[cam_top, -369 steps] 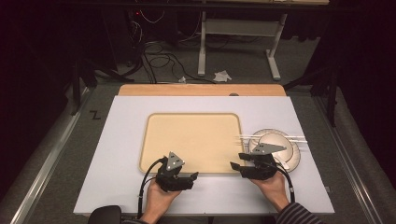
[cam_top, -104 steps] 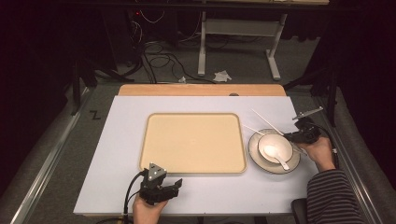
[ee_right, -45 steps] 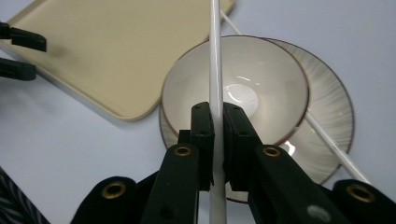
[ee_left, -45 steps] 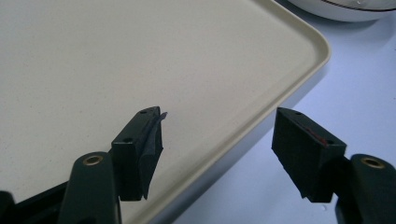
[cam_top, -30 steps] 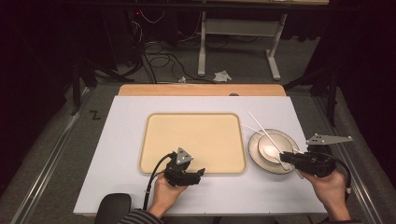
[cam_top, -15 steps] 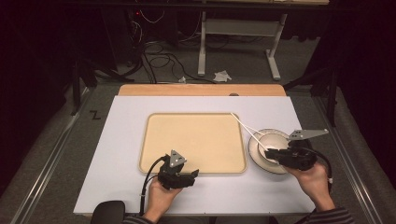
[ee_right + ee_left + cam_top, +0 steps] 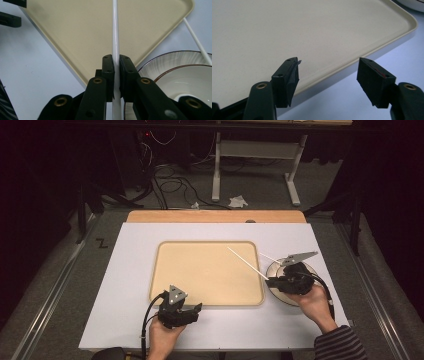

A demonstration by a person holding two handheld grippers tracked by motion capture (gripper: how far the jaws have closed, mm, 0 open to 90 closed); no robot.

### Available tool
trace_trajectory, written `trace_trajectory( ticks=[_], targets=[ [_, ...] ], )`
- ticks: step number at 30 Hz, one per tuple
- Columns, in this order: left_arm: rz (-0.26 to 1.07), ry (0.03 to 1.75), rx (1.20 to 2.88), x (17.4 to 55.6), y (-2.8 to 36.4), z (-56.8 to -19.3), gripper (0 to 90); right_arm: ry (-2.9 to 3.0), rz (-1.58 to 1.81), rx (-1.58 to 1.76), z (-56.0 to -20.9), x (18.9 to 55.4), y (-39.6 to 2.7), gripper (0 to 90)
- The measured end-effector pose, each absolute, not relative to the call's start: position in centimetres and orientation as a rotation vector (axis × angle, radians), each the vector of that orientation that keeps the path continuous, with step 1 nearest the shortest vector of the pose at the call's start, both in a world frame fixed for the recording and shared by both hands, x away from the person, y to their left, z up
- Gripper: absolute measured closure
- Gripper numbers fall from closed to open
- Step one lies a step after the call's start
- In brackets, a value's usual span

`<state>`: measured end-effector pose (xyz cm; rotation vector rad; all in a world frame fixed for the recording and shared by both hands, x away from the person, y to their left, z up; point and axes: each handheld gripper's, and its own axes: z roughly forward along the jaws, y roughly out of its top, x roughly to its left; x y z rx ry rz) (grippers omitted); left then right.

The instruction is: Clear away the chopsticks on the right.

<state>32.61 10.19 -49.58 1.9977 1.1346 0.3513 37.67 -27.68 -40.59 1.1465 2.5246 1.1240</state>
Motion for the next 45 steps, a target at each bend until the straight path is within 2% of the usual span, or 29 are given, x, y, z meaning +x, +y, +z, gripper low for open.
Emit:
trace_trajectory(
  ticks=[12, 15, 23, 29, 37, 45],
  targets=[
    [0.391, 1.218, 1.950, 31.3, 11.9, -49.5, 34.6, 2.629, 1.103, 1.057, -41.7, 39.8, -24.5, 85.4],
    [0.396, 1.234, 1.939, 31.1, 12.3, -49.5, 34.5, 2.648, 0.976, 1.029, -42.4, 40.4, -23.4, 85.4],
    [0.406, 1.256, 1.938, 30.7, 12.7, -49.5, 34.4, 2.674, 0.937, 1.032, -43.0, 41.2, -22.2, 85.4],
    [0.433, 1.217, 2.000, 31.6, 12.8, -49.1, 34.6, 2.671, 0.777, 1.100, -44.4, 41.9, -21.3, 85.4],
    [0.451, 1.159, 2.034, 32.3, 13.7, -48.5, 34.6, 2.648, 0.732, 1.165, -44.9, 42.4, -20.4, 85.2],
    [0.428, 1.159, 2.011, 33.7, 14.2, -48.4, 34.7, 2.633, 0.655, 1.233, -46.0, 43.3, -18.5, 84.9]
  ],
)
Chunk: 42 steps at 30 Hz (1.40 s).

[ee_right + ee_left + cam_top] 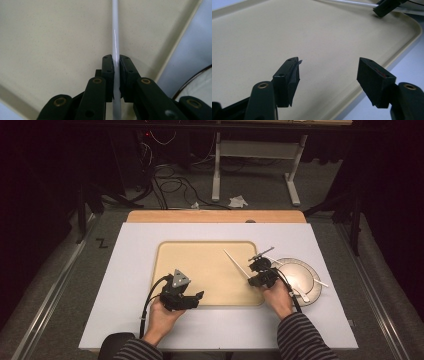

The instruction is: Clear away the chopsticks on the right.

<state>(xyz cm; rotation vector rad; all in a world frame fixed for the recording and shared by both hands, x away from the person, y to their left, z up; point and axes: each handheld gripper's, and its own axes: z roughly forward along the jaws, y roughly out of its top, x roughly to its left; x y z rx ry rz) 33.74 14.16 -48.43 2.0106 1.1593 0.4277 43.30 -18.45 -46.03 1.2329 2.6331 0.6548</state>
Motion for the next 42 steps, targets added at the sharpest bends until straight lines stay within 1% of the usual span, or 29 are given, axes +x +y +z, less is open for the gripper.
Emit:
trace_trajectory(
  ticks=[5, 7, 8, 13, 15, 16, 17, 25, 26, 27, 29, 32, 33, 42],
  targets=[
    [0.427, 1.120, 2.038, 34.5, 13.3, -48.4, 35.4, 2.621, 0.596, 1.293, -46.9, 44.1, -17.5, 83.6],
    [0.419, 1.107, 2.034, 34.8, 13.1, -48.4, 35.5, 2.615, 0.563, 1.317, -47.3, 44.3, -17.1, 77.3],
    [0.418, 1.102, 2.035, 34.9, 13.0, -48.3, 35.5, 2.610, 0.552, 1.328, -47.4, 44.4, -17.0, 76.8],
    [0.401, 1.077, 2.037, 35.4, 12.5, -48.3, 35.4, 2.584, 0.546, 1.367, -47.9, 44.8, -16.3, 76.8],
    [0.396, 1.068, 2.040, 35.5, 12.3, -48.3, 35.3, 2.570, 0.541, 1.377, -48.1, 45.1, -16.0, 78.2],
    [0.395, 1.061, 2.046, 35.6, 12.2, -48.3, 35.3, 2.560, 0.538, 1.391, -48.2, 45.4, -15.7, 82.5],
    [0.390, 1.055, 2.050, 35.6, 12.1, -48.3, 35.2, 2.550, 0.543, 1.396, -48.3, 45.5, -15.6, 84.4],
    [0.403, 1.062, 2.047, 35.3, 12.2, -48.1, 34.9, 2.524, 0.524, 1.386, -48.3, 45.6, -15.1, 84.0],
    [0.403, 1.062, 2.047, 35.3, 12.2, -48.1, 34.9, 2.526, 0.516, 1.377, -48.3, 45.5, -15.1, 82.4],
    [0.403, 1.062, 2.051, 35.2, 12.1, -48.2, 34.8, 2.533, 0.527, 1.370, -48.3, 45.3, -15.2, 78.2],
    [0.403, 1.064, 2.050, 35.1, 12.0, -48.3, 34.9, 2.525, 0.521, 1.355, -48.1, 45.0, -15.2, 74.4],
    [0.404, 1.064, 2.054, 35.1, 12.0, -48.3, 34.9, 2.519, 0.520, 1.353, -48.0, 44.8, -15.3, 74.0],
    [0.406, 1.068, 2.055, 35.0, 12.0, -48.4, 34.8, 2.514, 0.517, 1.382, -48.2, 45.0, -15.4, 71.7],
    [0.413, 1.075, 2.044, 34.7, 12.4, -48.3, 34.6, 2.492, 0.553, 1.413, -48.4, 45.6, -15.7, 67.2]
  ],
)
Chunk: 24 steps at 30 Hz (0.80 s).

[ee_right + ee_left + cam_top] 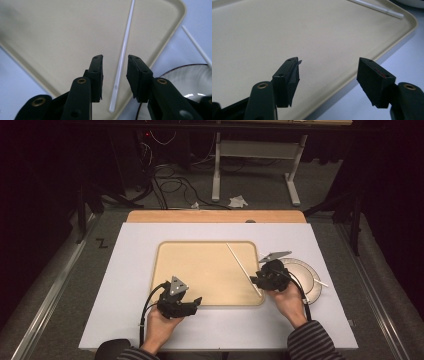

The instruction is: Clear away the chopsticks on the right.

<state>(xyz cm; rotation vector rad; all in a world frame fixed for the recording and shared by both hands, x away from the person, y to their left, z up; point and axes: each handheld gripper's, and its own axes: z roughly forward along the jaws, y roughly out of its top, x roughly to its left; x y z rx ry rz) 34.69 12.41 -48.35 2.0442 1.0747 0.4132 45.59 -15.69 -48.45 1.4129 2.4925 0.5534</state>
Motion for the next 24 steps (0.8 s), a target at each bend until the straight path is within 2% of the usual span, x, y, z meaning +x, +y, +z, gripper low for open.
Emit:
trace_trajectory(
  ticks=[9, 18, 24],
  targets=[
    [0.412, 1.094, 2.044, 34.2, 12.5, -48.6, 34.2, 2.503, 0.659, 1.301, -46.5, 44.1, -16.2, 64.8],
    [0.391, 1.124, 2.012, 33.0, 12.7, -48.7, 33.7, 2.480, 0.879, 1.131, -43.9, 41.0, -19.4, 63.9],
    [0.403, 1.113, 2.001, 32.0, 12.6, -48.6, 33.6, 2.444, 0.947, 1.136, -42.7, 41.0, -21.6, 60.9]
  ],
)
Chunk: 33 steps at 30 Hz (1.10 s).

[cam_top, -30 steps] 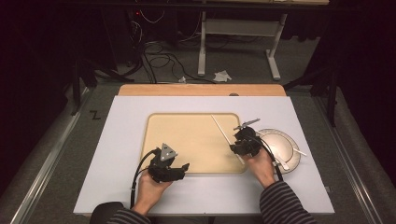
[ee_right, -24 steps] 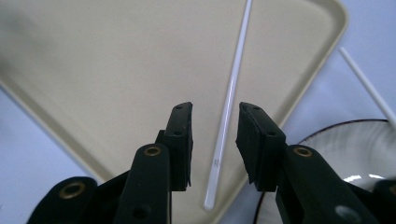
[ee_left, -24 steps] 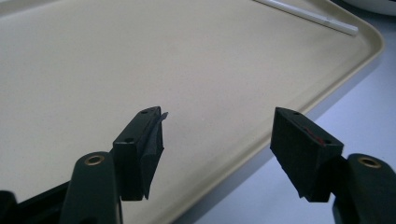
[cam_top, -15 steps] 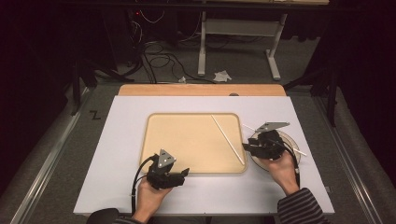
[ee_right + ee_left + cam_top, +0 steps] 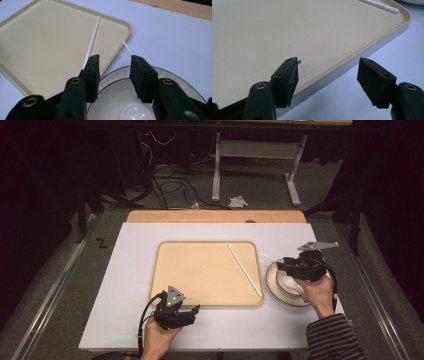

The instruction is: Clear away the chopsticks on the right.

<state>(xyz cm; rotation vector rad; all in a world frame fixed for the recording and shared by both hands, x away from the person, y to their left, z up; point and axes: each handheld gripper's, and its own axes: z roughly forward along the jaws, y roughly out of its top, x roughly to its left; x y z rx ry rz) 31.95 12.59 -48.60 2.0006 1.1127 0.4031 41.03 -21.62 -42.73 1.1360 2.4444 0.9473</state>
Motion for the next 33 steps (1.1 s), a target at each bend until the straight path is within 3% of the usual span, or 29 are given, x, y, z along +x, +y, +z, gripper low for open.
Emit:
trace_trajectory(
  ticks=[17, 33],
  targets=[
    [0.431, 1.151, 2.004, 30.5, 13.0, -48.9, 33.6, 2.304, 1.085, 1.254, -41.2, 43.3, -27.7, 52.4],
    [0.409, 1.104, 2.051, 31.5, 11.7, -49.3, 33.9, 2.187, 1.064, 1.291, -41.5, 42.8, -31.3, 59.6]
  ],
)
